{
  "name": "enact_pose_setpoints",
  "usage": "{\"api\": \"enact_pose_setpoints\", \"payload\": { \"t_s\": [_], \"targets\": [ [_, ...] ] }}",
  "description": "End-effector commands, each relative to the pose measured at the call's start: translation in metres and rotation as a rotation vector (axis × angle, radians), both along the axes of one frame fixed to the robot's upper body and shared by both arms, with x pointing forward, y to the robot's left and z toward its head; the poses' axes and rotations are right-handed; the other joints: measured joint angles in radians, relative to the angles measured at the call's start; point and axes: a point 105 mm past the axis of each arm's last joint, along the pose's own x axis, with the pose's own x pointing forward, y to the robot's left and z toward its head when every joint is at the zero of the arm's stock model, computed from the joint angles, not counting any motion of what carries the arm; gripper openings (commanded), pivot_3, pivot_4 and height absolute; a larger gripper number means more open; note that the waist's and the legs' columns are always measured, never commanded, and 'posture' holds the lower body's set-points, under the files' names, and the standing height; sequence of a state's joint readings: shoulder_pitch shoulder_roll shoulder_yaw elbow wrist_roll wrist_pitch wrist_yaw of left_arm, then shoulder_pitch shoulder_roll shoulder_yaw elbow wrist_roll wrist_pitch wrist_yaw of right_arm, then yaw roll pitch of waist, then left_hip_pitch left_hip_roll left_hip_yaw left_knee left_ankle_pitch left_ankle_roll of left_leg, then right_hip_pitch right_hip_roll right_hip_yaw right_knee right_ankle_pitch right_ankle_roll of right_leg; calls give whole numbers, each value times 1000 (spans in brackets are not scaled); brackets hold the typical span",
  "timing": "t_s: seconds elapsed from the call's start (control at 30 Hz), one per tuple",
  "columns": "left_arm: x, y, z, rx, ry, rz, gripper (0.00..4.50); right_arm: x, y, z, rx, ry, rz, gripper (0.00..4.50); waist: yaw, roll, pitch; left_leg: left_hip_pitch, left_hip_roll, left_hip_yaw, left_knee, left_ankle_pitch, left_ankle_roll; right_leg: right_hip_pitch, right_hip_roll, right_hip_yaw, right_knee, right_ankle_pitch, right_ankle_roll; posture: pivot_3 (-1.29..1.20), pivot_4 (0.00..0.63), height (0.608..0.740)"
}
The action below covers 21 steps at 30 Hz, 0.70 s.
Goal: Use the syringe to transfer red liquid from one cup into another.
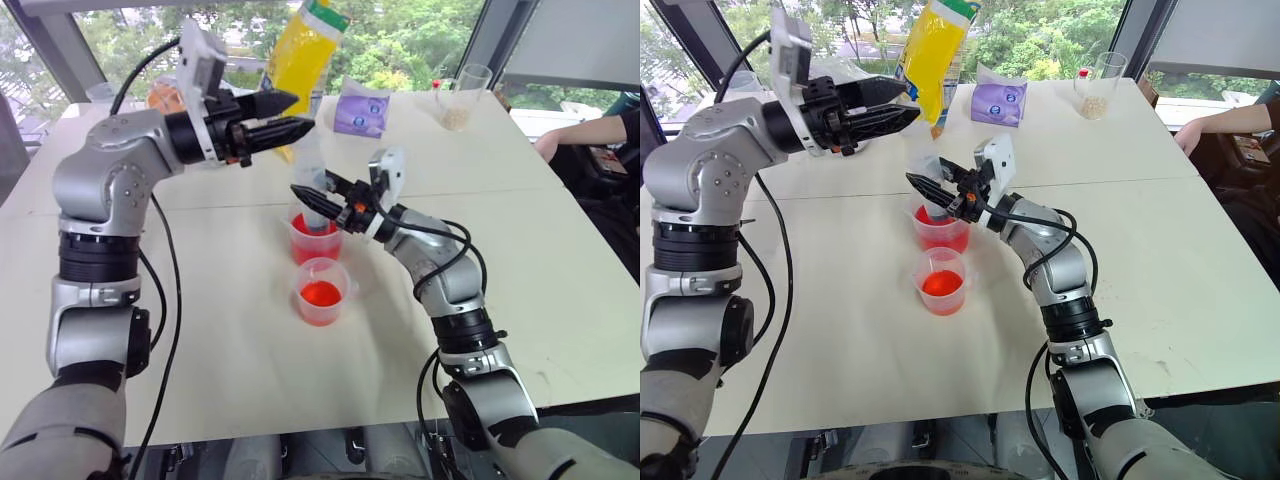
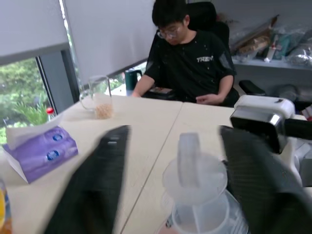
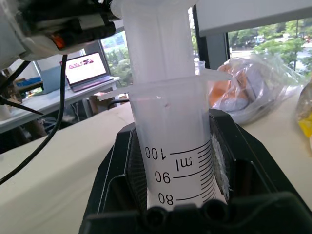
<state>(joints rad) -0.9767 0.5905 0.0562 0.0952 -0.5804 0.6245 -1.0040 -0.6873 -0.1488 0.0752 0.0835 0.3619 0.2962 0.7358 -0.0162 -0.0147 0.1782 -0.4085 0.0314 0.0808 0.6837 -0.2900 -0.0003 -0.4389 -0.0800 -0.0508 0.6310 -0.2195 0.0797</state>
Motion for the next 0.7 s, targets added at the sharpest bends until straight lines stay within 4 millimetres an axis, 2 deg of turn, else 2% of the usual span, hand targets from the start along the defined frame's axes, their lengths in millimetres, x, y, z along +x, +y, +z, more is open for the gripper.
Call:
{"api": "enact_pose_setpoints", "payload": {
  "t_s": [0.03, 0.2, 0.33, 0.43, 0.53, 0.63, 0.7],
  "targets": [
    [-10, 10, 10, -25, -48, -10, 4428, -7, -1, 37, 48, -110, 14, 1385, 0, 0, 0, 0, 0, 0, 0, 0, 0, 0, 0, 0, 0, 0, 0, 0, 150, 740],
    [-19, 25, 14, -57, -41, -27, 4428, -9, -3, 45, 55, -130, 15, 1385, 0, 0, 0, 0, 0, 0, 0, 0, 0, 0, 0, 0, 0, 0, 0, 0, 150, 740],
    [-23, 38, 17, -74, -25, -12, 4428, -15, -9, 62, 82, -151, 31, 1385, 0, 0, 0, 0, 0, 0, 0, 0, 0, 0, 0, 0, 0, 0, 0, 0, 150, 740],
    [-23, 45, 16, -71, -15, 7, 4428, -29, -16, 80, 120, -145, 85, 1385, 2, 0, 0, 0, 0, 0, 0, 0, 0, 0, 0, 0, 0, 0, 0, 0, 150, 740],
    [-24, 46, 14, -57, -8, 6, 4428, -52, -24, 95, 154, -104, 192, 1385, 5, 0, 0, 0, 0, 0, 0, 0, 0, 0, 0, 0, 0, 0, 0, 0, 150, 740],
    [-25, 43, 14, -60, -2, -12, 4428, -71, -25, 95, 148, -48, 280, 1385, 4, 0, 0, 0, 0, -1, 0, 0, 0, 1, -1, 0, 0, 0, 0, 0, 150, 740],
    [-26, 41, 13, -61, 0, -25, 4428, -79, -24, 86, 121, -6, 320, 1385, 4, 0, 0, 0, 0, -1, 0, 0, 0, 1, -1, 0, 0, 0, 0, 0, 150, 740]
  ]
}}
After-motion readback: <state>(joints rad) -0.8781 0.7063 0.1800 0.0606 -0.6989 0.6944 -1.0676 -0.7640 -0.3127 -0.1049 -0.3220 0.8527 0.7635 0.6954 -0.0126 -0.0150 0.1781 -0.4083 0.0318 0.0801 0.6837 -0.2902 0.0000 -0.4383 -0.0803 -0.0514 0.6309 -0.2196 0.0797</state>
